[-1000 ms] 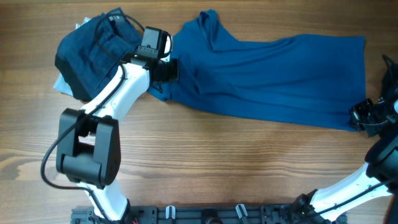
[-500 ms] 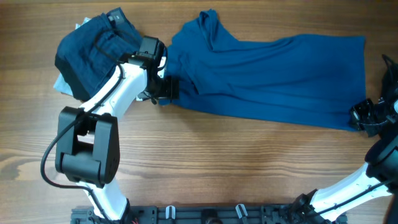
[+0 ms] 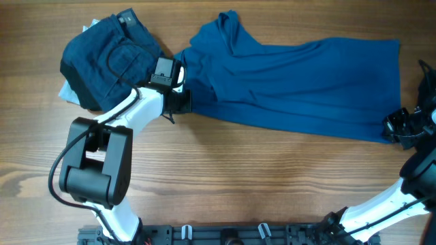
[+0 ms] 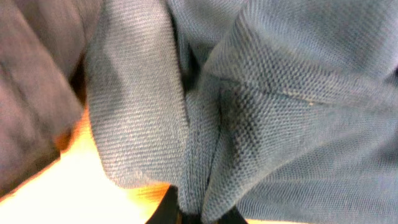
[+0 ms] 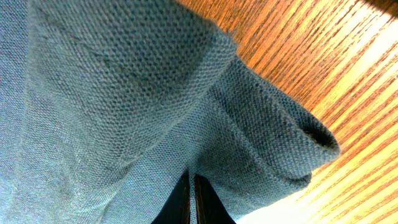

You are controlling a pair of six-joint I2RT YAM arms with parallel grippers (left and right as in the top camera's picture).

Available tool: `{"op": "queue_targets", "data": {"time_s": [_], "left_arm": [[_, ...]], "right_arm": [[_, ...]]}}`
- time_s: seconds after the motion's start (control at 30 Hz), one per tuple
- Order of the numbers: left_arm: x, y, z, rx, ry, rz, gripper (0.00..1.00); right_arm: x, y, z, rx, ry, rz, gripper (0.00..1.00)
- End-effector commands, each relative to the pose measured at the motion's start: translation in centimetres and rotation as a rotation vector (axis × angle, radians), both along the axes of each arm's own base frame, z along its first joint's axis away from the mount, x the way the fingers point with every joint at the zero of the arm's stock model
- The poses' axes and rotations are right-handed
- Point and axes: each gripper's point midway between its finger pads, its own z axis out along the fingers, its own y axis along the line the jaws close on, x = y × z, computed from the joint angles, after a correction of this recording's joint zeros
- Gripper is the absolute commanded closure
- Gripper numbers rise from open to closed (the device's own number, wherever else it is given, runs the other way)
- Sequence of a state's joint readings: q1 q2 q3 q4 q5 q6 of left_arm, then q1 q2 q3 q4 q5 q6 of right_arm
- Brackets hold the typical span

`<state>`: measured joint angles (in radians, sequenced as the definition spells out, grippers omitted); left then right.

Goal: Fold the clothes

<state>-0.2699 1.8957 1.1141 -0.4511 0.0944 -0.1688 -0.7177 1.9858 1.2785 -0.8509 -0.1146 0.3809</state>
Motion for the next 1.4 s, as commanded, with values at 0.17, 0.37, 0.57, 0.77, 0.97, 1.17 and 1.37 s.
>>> {"op": "queue_targets", "data": {"time_s": [0.17,0.37,0.57,0.77,0.97,1.17,1.37], "left_arm": [[-7.5,3.3,-2.0,0.102,0.32,0.149,0.96],[-11.4,2.7,-0.7,0.056,0.479,0.162,0.96],[-12.4,2.8,1.4,0.043,0.488,0.191,0.73],[-13.2,2.6,4.1,0.013,0.486,0.188,0.28],[-11.4,2.0,11.1,-0.045,0.344,0.176,0.24],[-5.2,-1.5,18.9,-0.212,0.021,-0.014,0.38],[2.3,-4.0,18.3,-0.275,-0.124,-0.068,0.3]], "right_arm": [[-4.5,-0.7,-1.2,-0.049,0.2,-0.081,0.96],[-9.3,-2.7,-0.7,-0.072,0.333,-0.18,0.96],[-8.5,-2.6,-0.7,0.013,0.227,-0.176,0.81],[-5.2,-3.0,3.8,0.007,0.043,-0.151,0.42],[-0.7,-2.2,14.5,-0.083,-0.342,-0.053,0.3],[3.6,3.2,19.8,-0.024,-0.611,0.172,0.3],[6.2,6.7,19.8,-0.026,-0.626,0.32,0.23]]}}
